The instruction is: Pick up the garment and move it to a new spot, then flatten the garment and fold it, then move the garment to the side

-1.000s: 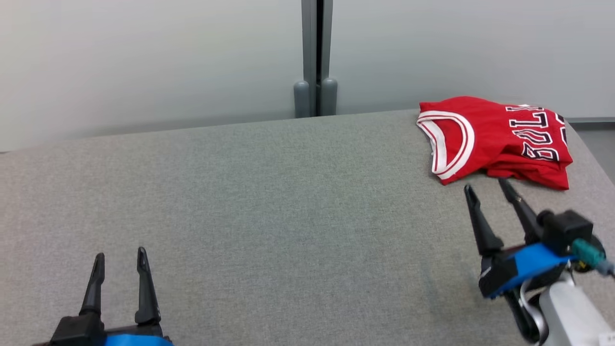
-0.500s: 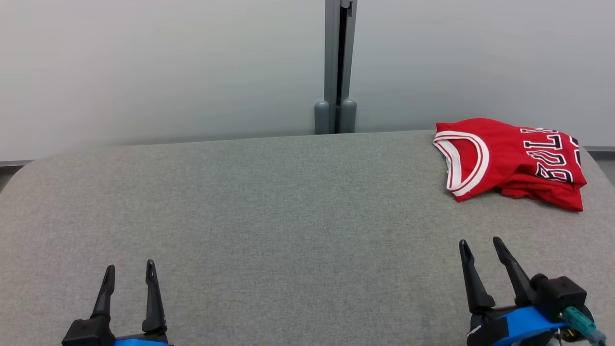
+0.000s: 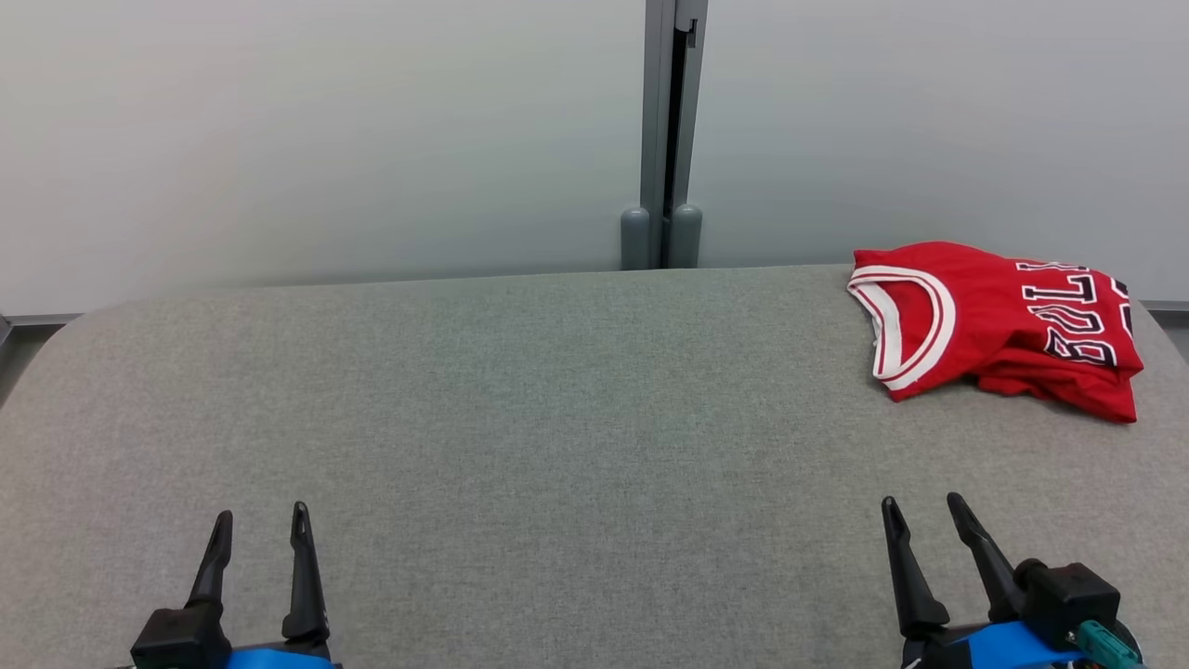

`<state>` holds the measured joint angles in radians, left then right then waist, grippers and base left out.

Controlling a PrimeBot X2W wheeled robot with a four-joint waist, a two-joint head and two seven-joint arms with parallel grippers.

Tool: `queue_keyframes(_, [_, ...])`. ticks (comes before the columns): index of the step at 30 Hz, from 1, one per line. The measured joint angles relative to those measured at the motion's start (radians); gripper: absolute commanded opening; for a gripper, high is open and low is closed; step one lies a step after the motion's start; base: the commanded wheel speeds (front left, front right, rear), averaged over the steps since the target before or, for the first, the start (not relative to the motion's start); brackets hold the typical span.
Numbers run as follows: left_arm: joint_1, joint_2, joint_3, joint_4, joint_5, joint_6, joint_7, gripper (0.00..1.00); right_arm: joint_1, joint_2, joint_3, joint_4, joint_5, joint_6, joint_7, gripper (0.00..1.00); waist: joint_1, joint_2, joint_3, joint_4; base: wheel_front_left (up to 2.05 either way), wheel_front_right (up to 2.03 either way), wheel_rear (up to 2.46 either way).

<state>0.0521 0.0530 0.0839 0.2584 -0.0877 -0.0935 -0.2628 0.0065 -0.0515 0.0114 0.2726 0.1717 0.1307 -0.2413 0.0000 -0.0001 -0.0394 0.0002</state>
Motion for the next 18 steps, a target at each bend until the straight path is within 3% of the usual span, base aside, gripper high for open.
queue_keyframes(18, [-0.019, 0.003, 0.001, 0.028, -0.001, -0.005, 0.0, 1.0, 0.0, 0.0, -0.002, 0.026, 0.009, 0.0, 0.002, 1.0, 0.0, 0.0001, -0.002, -0.003, 0.0, 0.0, 0.0])
